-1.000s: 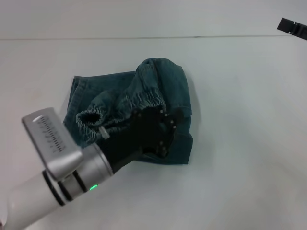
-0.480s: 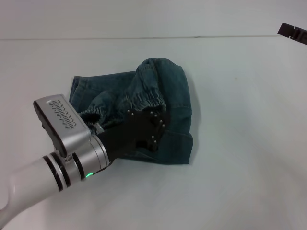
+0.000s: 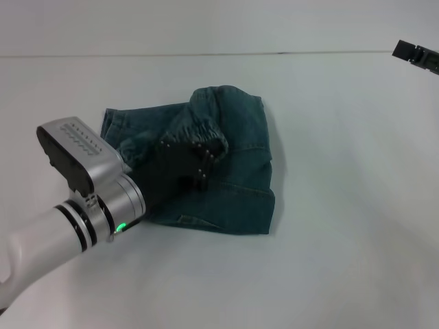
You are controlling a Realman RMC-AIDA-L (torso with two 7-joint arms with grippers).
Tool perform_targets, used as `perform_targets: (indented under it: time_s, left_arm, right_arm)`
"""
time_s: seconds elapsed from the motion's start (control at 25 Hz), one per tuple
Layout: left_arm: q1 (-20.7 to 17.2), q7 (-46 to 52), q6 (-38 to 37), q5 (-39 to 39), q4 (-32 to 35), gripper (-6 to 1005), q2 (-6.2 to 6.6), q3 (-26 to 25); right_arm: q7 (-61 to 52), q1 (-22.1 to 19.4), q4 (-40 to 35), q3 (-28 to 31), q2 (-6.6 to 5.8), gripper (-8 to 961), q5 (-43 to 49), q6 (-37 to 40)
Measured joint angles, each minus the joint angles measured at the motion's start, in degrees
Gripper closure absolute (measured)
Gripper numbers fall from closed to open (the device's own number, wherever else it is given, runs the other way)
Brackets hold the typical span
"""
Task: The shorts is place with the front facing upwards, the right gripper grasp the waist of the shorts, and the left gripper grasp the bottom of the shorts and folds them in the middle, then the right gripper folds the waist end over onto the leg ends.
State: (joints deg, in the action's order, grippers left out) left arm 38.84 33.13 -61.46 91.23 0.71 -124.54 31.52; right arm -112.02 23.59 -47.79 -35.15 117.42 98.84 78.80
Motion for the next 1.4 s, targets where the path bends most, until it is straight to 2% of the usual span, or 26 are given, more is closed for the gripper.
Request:
perform_targets:
  time_s: [0.36,0.48,0.8,1.24,1.4]
  left_arm:
    - [0.6,0.0,1.9,0.0,2.1,998,0.04,-7.0]
    - [1.3,1.0,5.1,0.0,4.4,998,0.13,-8.5]
    - [1.1,2.5,7.3,-0.1,8.7,999,0.19,-10.0]
    - [-2.1,6.7,11.7,-0.2,14.3,997,0.26,-10.1]
    - [-3.1,6.8,11.4,-2.5,15.9,995,0.14,-10.2]
  right_arm:
    - [0.5,0.4,1.7,-0.1,-0.21,25,0.1,-0.4]
    - [0.7,0.4,2.2,-0.1,-0.21,24,0.1,-0.4]
    - [0.9,0.3,3.0,0.1,-0.28,23,0.6,-0.5]
    - [2.6,0.1,3.1,0.3,-0.10,20,1.0,0.1]
    - [3.4,0.1,3.1,0.3,0.22,19,0.9,0.2]
